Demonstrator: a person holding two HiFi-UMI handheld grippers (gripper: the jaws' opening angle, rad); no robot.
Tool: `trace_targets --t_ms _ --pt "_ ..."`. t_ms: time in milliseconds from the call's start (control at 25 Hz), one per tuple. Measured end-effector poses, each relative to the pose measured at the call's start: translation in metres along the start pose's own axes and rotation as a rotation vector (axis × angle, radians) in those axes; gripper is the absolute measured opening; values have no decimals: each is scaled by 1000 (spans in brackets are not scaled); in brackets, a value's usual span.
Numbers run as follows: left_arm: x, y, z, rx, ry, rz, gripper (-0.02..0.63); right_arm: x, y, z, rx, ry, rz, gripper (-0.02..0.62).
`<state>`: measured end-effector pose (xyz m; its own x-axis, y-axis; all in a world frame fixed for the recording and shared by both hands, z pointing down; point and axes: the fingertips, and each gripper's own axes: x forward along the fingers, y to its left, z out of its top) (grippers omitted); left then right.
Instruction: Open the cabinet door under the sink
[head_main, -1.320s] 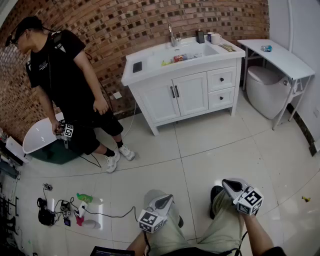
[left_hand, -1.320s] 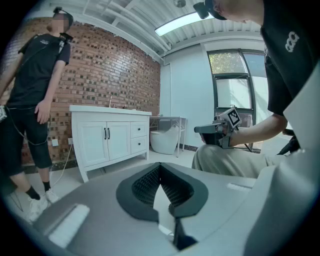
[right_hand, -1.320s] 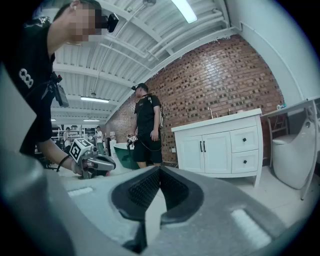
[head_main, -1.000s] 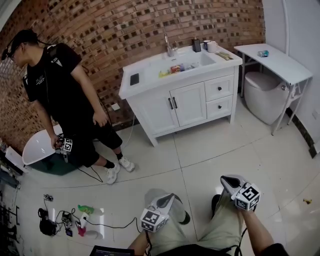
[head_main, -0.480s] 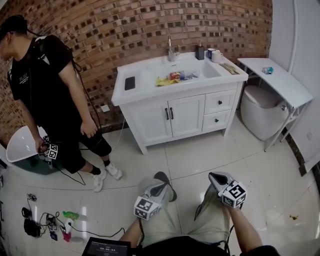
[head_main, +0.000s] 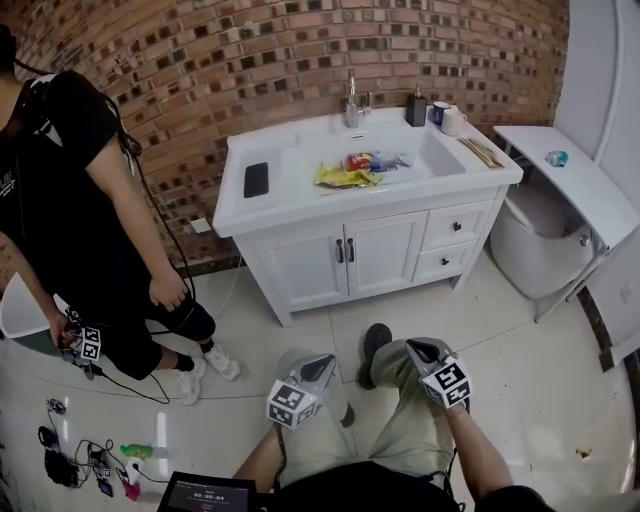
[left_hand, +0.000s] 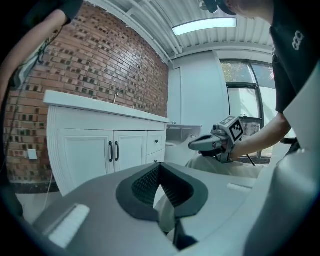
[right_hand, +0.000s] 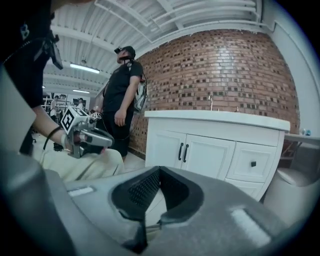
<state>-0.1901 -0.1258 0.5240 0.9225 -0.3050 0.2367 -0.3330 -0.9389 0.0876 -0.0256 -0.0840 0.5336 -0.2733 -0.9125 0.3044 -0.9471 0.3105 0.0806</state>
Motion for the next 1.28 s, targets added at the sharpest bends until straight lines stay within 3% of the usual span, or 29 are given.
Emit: trace_targets --t_ms 200,400,520,680,840,920,1000,1280 --pt "33 46 19 -4 21 -15 17 72 -52 -11 45 93 -36 -8" --pt "52 92 29 36 41 17 17 123 -77 18 112 29 19 -8" --pt "70 125 31 27 24 25 16 163 -92 27 99 51 35 -8" --pt "100 165 30 58 61 45 16 227 -101 24 28 138 38 -8" --pt "119 195 42 -11 34 7 16 280 -120 21 47 200 8 -8" --pt "128 207 43 -28 33 -4 15 298 -128 21 62 230 -9 -8" --pt "134 216 43 -32 35 -8 17 312 -129 21 62 264 -8 60" --pt "148 236 38 -20 48 4 15 342 -139 16 66 295 -26 64"
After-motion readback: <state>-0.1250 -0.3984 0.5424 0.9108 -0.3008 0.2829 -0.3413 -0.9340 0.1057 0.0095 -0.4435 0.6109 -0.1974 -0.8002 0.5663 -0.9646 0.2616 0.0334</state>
